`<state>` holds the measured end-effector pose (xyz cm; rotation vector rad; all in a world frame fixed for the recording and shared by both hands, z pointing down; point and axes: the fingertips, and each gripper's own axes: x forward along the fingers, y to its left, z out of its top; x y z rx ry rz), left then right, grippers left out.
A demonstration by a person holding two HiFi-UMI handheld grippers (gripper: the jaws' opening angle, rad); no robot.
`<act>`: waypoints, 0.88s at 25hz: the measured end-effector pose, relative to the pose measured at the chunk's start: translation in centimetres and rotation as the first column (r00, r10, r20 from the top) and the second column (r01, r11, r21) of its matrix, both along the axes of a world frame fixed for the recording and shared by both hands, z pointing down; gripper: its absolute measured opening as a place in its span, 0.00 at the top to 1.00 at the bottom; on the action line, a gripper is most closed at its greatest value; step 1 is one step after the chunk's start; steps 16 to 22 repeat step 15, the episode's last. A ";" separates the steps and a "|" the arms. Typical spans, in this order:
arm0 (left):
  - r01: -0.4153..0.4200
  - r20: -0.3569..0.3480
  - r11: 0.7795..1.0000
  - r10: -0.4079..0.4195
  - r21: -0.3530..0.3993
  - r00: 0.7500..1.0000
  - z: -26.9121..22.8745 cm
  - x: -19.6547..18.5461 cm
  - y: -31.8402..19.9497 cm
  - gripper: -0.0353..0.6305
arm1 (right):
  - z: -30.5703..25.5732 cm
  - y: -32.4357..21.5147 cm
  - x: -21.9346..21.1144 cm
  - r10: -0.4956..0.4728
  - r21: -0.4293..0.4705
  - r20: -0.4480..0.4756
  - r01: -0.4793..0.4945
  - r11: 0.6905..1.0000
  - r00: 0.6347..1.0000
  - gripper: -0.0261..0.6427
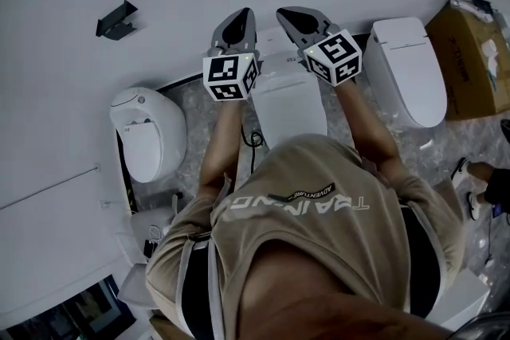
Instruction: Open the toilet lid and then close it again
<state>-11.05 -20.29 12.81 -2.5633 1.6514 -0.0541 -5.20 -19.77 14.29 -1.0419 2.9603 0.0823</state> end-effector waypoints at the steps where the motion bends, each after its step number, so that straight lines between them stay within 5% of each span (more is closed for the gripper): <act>1: -0.008 0.001 1.000 0.008 0.003 1.000 -0.1 0.2 0.0 0.94 | 0.0 0.1 0.0 0.000 0.002 -0.002 0.000 1.000 1.000 0.95; 22: -0.069 0.016 0.997 0.068 0.046 0.998 -1.3 2.6 -0.7 0.94 | 0.0 -0.9 1.6 -0.001 -0.004 0.021 0.001 1.000 1.000 0.95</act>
